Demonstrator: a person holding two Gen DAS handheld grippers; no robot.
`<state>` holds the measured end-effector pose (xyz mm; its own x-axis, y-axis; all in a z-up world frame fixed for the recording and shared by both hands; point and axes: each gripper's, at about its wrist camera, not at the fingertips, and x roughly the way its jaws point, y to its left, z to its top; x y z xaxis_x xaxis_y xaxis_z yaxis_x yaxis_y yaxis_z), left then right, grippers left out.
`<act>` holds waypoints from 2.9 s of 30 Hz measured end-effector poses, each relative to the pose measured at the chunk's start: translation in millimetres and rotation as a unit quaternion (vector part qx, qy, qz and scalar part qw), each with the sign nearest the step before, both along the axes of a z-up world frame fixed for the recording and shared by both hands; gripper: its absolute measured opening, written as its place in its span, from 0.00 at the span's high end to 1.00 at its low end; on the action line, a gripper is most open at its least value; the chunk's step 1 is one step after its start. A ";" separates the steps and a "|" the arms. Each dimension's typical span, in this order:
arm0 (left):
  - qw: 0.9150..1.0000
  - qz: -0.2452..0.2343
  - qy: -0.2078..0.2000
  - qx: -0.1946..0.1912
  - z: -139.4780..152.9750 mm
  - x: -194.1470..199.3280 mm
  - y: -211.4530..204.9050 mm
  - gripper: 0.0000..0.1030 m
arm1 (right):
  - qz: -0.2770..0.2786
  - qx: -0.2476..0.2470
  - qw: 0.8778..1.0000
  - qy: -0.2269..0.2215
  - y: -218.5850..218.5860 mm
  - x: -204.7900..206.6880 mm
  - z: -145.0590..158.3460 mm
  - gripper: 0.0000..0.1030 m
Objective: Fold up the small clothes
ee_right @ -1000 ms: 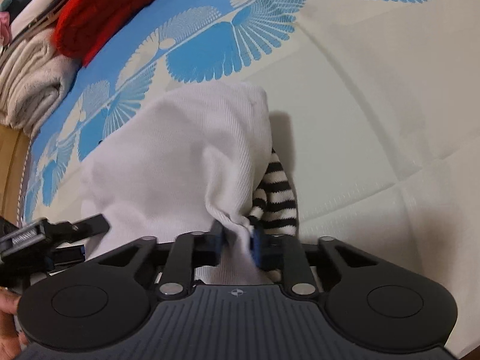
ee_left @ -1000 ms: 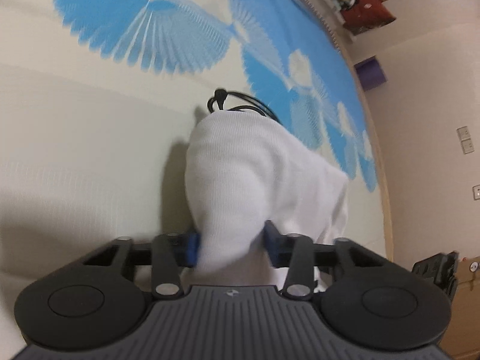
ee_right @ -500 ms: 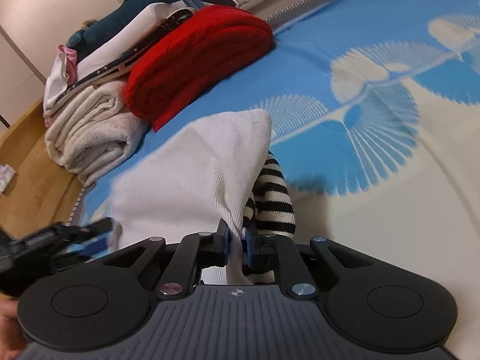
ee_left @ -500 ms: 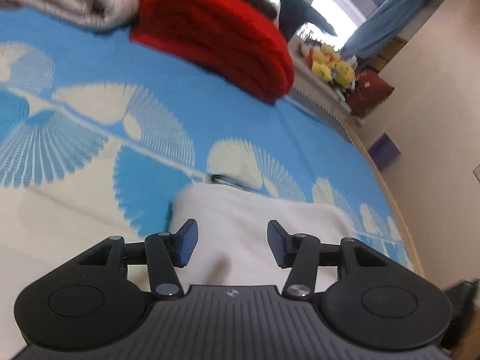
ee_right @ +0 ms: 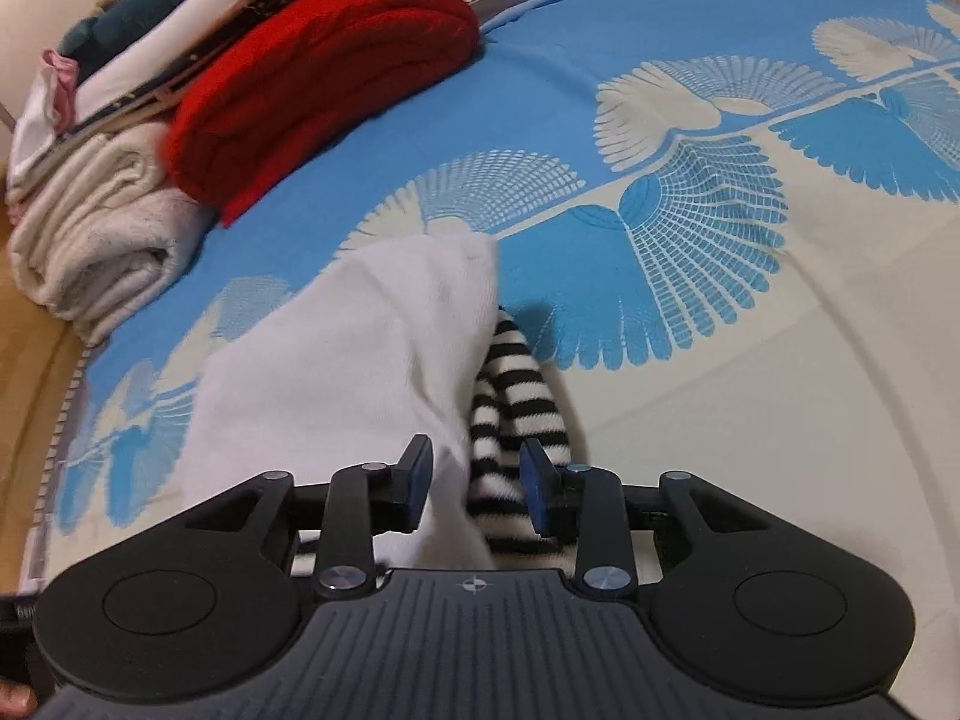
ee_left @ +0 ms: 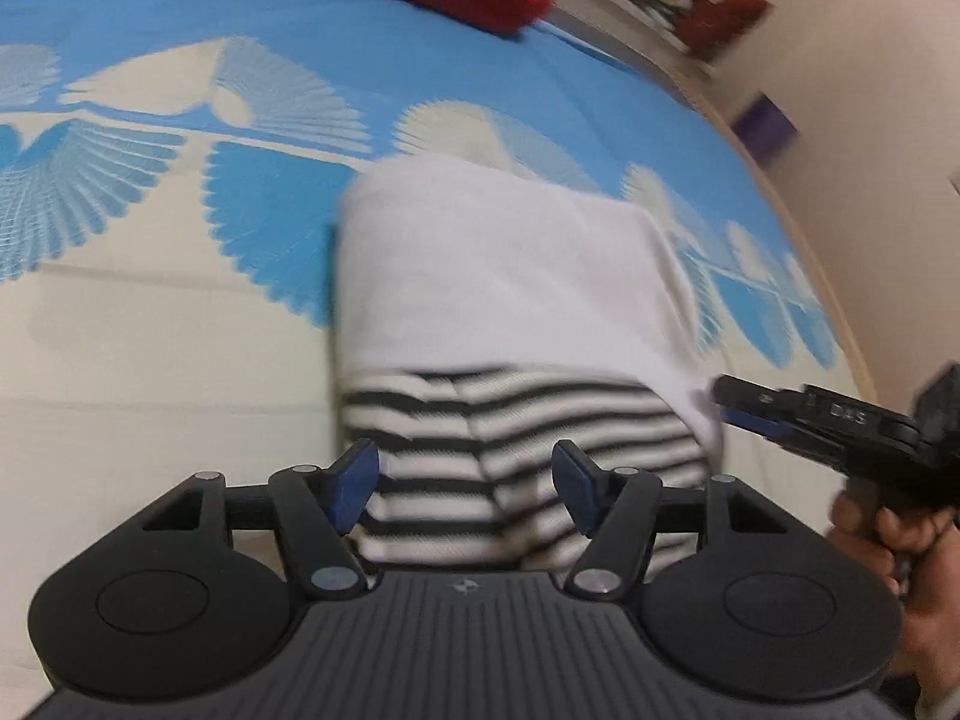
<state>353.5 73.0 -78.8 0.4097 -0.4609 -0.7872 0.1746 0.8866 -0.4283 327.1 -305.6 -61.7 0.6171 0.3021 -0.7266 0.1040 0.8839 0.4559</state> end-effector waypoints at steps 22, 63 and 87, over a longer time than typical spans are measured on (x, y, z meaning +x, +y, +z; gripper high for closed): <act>0.995 -0.024 0.055 0.085 -14.9 -30.6 -5.7 0.43 | 0.071 -0.051 0.994 0.058 1.1 -20.6 -10.0 1.00; 0.961 0.147 -0.179 0.151 98.8 -274.7 -70.4 0.00 | 0.033 -0.225 0.961 -0.155 65.0 -275.1 88.1 0.33; 0.968 0.134 -0.155 0.144 82.9 -259.6 -79.2 0.01 | 0.061 -0.234 0.959 -0.146 83.6 -264.0 78.9 0.33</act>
<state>93.9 -6.1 4.1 0.7206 -0.0848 -0.6881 0.0024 0.9928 -0.1198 63.2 -222.0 17.2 0.7956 0.0674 -0.6021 -0.0848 0.9964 -0.0005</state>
